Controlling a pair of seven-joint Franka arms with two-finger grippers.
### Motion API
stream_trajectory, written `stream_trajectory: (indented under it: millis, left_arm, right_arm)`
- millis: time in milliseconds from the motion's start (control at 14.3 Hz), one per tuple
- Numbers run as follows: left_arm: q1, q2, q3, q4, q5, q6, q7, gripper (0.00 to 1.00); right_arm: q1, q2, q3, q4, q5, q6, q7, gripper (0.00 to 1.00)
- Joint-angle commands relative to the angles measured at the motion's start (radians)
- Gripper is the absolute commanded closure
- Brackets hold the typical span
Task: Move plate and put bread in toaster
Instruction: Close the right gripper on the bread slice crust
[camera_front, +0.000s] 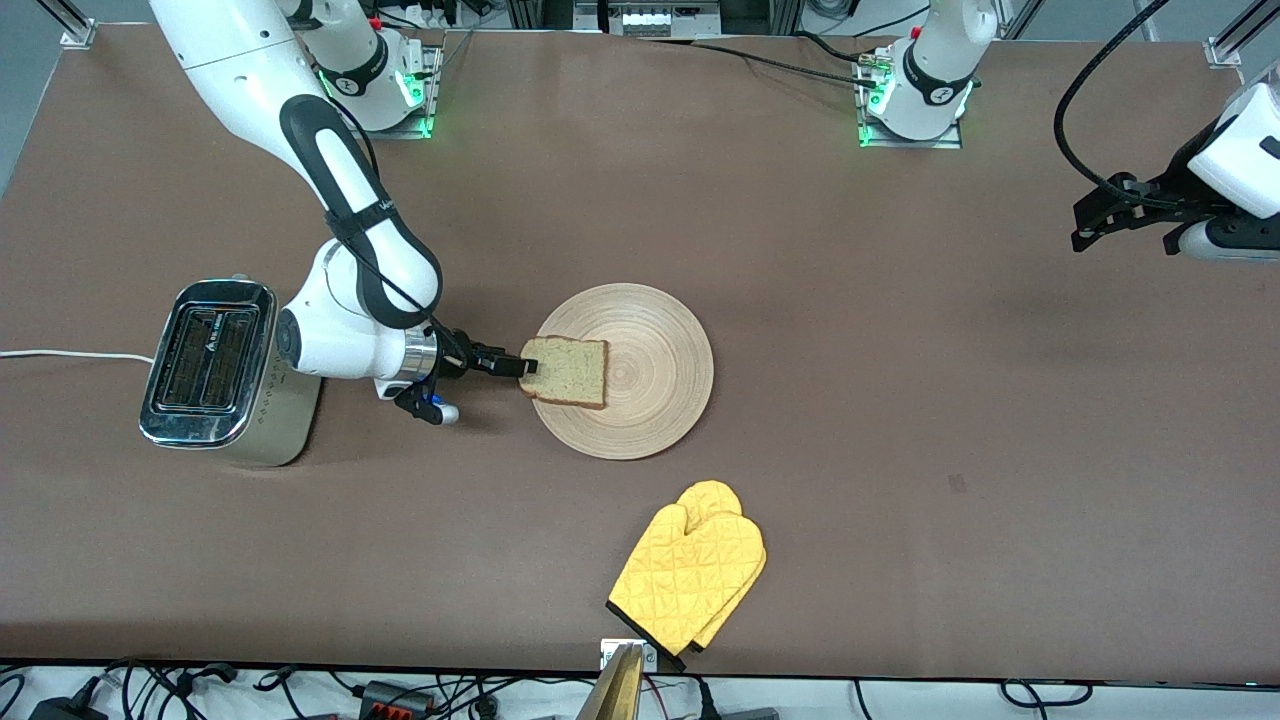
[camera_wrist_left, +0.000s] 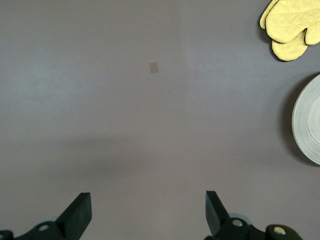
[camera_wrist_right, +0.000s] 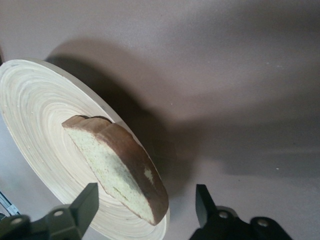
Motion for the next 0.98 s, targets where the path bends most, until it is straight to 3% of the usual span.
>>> stream_trajectory:
  millis: [0,140,349,908]
  left_arm:
    - [0.011,0.012,-0.010,0.030,0.009,-0.018,0.015,0.00]
    - [0.011,0.012,-0.010,0.030,0.009,-0.016,0.017,0.00]
    - [0.013,0.012,-0.010,0.030,0.009,-0.018,0.017,0.00]
    - [0.013,0.012,-0.010,0.030,0.009,-0.018,0.017,0.00]
  right_arm:
    - [0.003,0.005,0.000,0.003,0.025,0.024,0.000,0.15]
    - [0.003,0.009,0.000,0.003,0.025,0.026,0.000,0.20]
    - [0.003,0.009,0.000,0.003,0.027,0.026,0.000,0.37]
    - [0.003,0.011,0.000,0.003,0.068,0.030,0.000,0.49]
